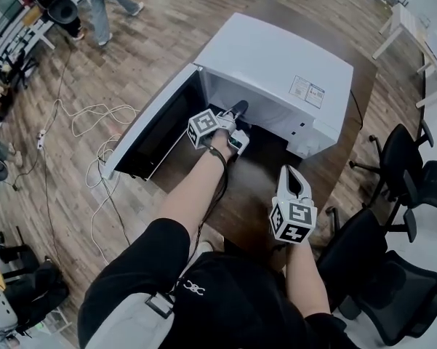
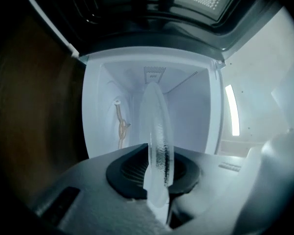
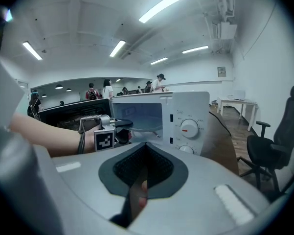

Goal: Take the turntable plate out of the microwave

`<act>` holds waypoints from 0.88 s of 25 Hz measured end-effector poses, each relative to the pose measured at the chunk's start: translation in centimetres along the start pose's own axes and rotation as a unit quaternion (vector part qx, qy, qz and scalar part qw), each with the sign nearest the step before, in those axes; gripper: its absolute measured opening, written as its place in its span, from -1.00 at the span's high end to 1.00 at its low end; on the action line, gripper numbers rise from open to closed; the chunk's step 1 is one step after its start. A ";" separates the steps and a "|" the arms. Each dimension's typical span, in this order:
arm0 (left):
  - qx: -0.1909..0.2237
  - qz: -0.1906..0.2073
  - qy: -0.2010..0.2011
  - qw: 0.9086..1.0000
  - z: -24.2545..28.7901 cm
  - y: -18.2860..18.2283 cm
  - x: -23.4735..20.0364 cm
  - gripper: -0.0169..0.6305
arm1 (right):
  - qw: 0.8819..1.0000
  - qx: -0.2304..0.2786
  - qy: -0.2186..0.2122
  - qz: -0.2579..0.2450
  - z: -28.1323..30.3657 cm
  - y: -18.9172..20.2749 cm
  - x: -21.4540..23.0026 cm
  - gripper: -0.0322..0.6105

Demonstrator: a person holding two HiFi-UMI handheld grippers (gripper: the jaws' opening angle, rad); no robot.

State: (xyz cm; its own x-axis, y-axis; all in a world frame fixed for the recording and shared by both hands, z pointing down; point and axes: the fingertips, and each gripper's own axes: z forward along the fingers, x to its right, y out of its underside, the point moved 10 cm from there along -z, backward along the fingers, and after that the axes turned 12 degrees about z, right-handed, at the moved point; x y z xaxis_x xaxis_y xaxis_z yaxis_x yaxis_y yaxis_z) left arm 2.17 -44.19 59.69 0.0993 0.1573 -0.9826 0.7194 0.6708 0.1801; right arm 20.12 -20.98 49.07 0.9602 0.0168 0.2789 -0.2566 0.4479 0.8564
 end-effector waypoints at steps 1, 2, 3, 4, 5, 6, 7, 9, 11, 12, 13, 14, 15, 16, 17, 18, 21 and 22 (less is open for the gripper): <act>0.000 -0.002 -0.002 1.000 -0.7 0.2 0.1 0.84 | 1.000 0.002 -0.002 0.000 -0.3 0.0 -0.4 0.87; 0.000 -0.002 -0.003 1.000 -1.5 0.4 0.3 0.84 | 1.000 0.004 -0.004 0.000 -0.6 0.1 -0.8 0.87; 0.000 -0.001 -0.005 1.000 -2.2 0.6 0.4 0.84 | 1.000 0.006 -0.006 0.000 -0.9 0.1 -1.2 0.87; 0.001 0.001 -0.006 1.000 -3.0 0.8 0.6 0.84 | 1.000 0.008 -0.008 -0.001 -1.3 0.2 -1.5 0.87; 0.001 0.004 -0.007 1.000 -3.8 1.1 0.8 0.84 | 1.000 0.010 -0.010 -0.002 -1.6 0.3 -1.9 0.87; 0.002 0.004 -0.007 1.000 -4.7 1.3 0.9 0.84 | 1.000 0.012 -0.011 -0.003 -2.0 0.4 -2.2 0.87; 0.003 0.002 -0.008 1.000 -5.5 1.6 1.1 0.84 | 1.000 0.014 -0.013 -0.003 -2.3 0.5 -2.6 0.87; 0.003 -0.005 -0.007 1.000 -7.4 2.2 1.3 0.84 | 1.000 0.019 -0.016 -0.003 -3.2 0.7 -3.3 0.87; 0.001 -0.006 -0.006 1.000 -9.4 2.7 1.6 0.84 | 1.000 0.023 -0.018 -0.006 -4.0 1.1 -4.0 0.87; -0.001 -0.005 -0.005 1.000 -10.4 2.8 1.7 0.84 | 0.999 0.026 -0.019 -0.006 -4.4 1.2 -4.3 0.87; -0.003 -0.005 -0.003 1.000 -11.5 3.0 1.8 0.84 | 0.999 0.028 -0.020 -0.004 -4.7 1.3 -4.6 0.87; -0.005 -0.005 -0.002 1.000 -12.5 3.1 2.0 0.84 | 0.999 0.030 -0.023 0.001 -5.0 1.3 -4.8 0.87; -0.007 -0.005 0.000 1.000 -13.5 3.2 2.2 0.84 | 0.999 0.030 -0.027 0.009 -5.2 1.4 -5.0 0.87; -0.008 -0.006 0.004 1.000 -14.5 3.4 2.5 0.84 | 0.999 0.029 -0.031 0.017 -5.5 1.4 -5.2 0.87; -0.008 -0.008 0.009 1.000 -15.5 3.6 2.7 0.84 | 0.999 0.028 -0.036 0.025 -5.8 1.5 -5.4 0.87; -0.008 -0.009 0.016 1.000 -16.4 3.8 2.9 0.84 | 0.998 0.027 -0.039 0.032 -6.0 1.6 -5.6 0.87; -0.007 -0.005 0.029 1.000 -19.3 4.1 3.6 0.84 | 0.998 0.034 -0.044 0.035 -6.8 1.9 -6.4 0.87; -0.007 -0.006 0.032 0.999 -20.2 4.2 4.0 0.84 | 0.998 0.037 -0.044 0.034 -7.1 2.0 -6.8 0.87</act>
State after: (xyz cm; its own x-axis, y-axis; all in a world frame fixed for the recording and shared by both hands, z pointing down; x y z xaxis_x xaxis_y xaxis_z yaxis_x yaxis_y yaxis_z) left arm -8.35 -26.09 57.48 0.0469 0.1945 -0.9798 0.7108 0.6826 0.1695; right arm 13.88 -13.87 45.85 0.9277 -0.0347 0.3718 -0.3317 0.3806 0.8632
